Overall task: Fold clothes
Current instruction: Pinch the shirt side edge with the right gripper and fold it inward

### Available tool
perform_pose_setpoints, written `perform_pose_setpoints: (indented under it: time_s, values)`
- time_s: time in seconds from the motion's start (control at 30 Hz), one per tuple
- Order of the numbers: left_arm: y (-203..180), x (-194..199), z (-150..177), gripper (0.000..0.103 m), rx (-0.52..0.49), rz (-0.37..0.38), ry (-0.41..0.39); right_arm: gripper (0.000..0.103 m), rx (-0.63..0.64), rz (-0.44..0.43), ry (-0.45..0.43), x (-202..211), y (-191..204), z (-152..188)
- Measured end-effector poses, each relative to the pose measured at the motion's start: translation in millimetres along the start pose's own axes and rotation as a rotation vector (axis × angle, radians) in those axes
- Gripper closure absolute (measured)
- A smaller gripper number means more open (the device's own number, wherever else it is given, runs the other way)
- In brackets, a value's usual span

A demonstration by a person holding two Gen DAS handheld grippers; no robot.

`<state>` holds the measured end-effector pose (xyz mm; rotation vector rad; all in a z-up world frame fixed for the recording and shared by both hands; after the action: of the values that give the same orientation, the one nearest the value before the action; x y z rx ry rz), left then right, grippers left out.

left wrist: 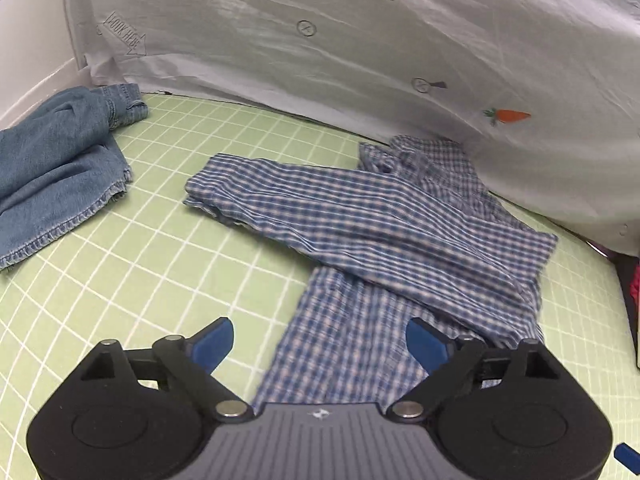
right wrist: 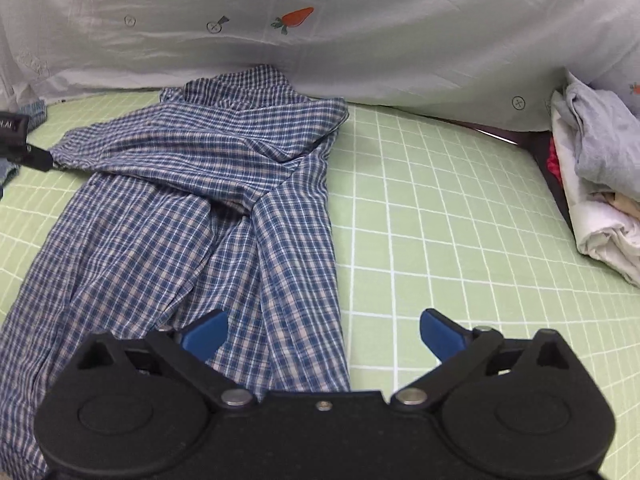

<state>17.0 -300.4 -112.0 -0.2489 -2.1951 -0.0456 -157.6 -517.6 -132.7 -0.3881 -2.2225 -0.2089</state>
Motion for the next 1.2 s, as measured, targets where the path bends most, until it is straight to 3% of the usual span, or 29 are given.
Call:
perform_pose_setpoints:
  time_s: [0.17, 0.27, 0.77, 0.87, 1.03, 1.2]
  values:
    - [-30, 47, 33, 0.008, -0.089, 0.039, -0.023, 0.000, -0.046, -0.006, -0.039, 23, -23, 18]
    - [-41, 65, 50, 0.008, -0.122, 0.023, -0.036, 0.000, -0.056, -0.037, -0.033, 29, -31, 31]
    - [-57, 105, 143, 0.008, -0.063, -0.107, 0.034, 0.002, 0.016, -0.149, 0.129, 35, -57, 112]
    - [-58, 111, 158, 0.008, -0.054, -0.125, 0.045, 0.014, 0.022, -0.181, 0.141, 35, -56, 117]
    - [-52, 115, 162, 0.008, -0.058, -0.115, 0.041, 0.044, -0.034, -0.209, 0.178, 35, -56, 123]
    - [-37, 119, 155, 0.008, -0.115, -0.069, 0.013, 0.069, -0.106, -0.128, 0.251, 32, -51, 137]
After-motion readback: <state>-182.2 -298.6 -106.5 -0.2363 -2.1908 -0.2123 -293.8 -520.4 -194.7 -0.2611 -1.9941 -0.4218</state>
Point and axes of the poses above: each gripper's, at about its wrist camera, not at the fingertips, and x roughly against the way its jaws point, y to its left, z to its underside, the point moved 7 cm from there along -x, roughly the way its jaws point, and after that the axes turned 7 degrees about -z, right-handed, at the moved point
